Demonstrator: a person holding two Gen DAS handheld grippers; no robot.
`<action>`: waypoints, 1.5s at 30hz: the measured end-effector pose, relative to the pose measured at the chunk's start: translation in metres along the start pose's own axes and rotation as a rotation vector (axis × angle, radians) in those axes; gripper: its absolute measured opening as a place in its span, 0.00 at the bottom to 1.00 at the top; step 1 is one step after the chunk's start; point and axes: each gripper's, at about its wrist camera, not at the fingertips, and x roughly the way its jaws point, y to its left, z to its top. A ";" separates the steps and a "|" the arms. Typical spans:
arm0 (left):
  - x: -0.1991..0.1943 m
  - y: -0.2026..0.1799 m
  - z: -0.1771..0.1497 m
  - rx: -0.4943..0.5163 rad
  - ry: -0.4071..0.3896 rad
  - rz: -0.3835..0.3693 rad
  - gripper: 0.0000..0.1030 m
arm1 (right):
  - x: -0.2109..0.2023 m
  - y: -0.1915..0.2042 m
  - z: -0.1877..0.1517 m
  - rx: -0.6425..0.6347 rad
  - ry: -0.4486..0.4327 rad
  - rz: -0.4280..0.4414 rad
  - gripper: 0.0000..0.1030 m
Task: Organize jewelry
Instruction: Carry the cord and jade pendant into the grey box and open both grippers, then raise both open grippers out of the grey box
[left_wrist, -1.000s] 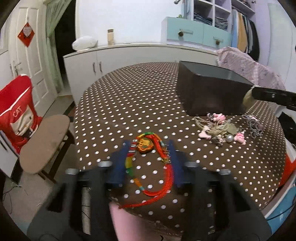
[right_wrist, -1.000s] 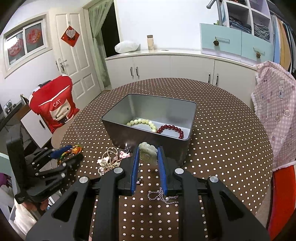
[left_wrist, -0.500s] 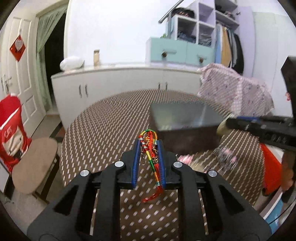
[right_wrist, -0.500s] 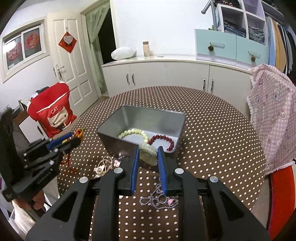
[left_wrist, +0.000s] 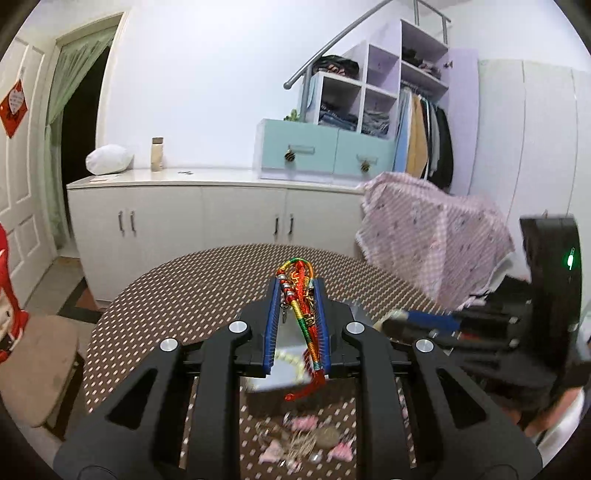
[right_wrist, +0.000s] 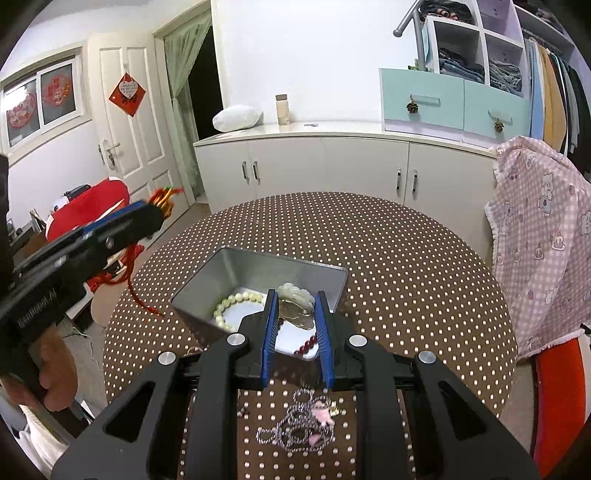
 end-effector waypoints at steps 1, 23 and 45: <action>0.005 0.002 0.003 -0.015 0.003 -0.007 0.18 | 0.002 0.000 0.002 -0.001 0.001 0.004 0.17; 0.041 0.026 -0.027 -0.045 0.147 0.035 0.63 | 0.012 -0.006 0.006 -0.006 0.018 -0.003 0.38; 0.014 0.025 -0.039 -0.029 0.160 0.055 0.63 | -0.006 0.002 -0.010 0.009 0.023 -0.022 0.39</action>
